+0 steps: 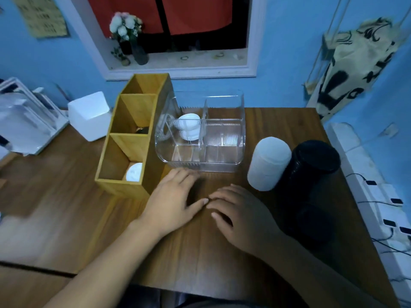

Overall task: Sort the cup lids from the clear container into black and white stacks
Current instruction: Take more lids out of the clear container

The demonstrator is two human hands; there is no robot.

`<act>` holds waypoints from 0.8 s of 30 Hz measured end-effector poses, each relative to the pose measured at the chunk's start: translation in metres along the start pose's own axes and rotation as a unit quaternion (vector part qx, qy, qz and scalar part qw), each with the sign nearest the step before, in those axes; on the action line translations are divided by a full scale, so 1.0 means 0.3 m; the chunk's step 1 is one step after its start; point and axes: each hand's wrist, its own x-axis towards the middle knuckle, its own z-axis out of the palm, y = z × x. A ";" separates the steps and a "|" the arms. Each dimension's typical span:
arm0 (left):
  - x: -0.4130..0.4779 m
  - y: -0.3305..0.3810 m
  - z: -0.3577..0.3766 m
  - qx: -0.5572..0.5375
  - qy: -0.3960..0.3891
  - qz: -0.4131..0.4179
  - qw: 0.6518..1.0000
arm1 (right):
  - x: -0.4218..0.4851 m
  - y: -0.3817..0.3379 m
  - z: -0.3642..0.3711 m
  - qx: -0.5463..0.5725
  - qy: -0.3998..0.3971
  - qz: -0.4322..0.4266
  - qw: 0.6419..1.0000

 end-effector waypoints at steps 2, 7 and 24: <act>0.037 -0.035 -0.039 0.018 0.000 0.002 1.000 | 0.095 -0.006 0.004 -0.013 -0.021 0.014 1.000; 0.162 -0.147 -0.117 0.006 0.024 0.017 1.000 | 0.329 -0.005 -0.039 -0.059 -0.011 0.035 0.998; 0.910 -0.338 -0.142 0.177 -0.325 -0.057 0.927 | 0.823 0.227 -0.123 -0.144 -0.036 0.180 0.972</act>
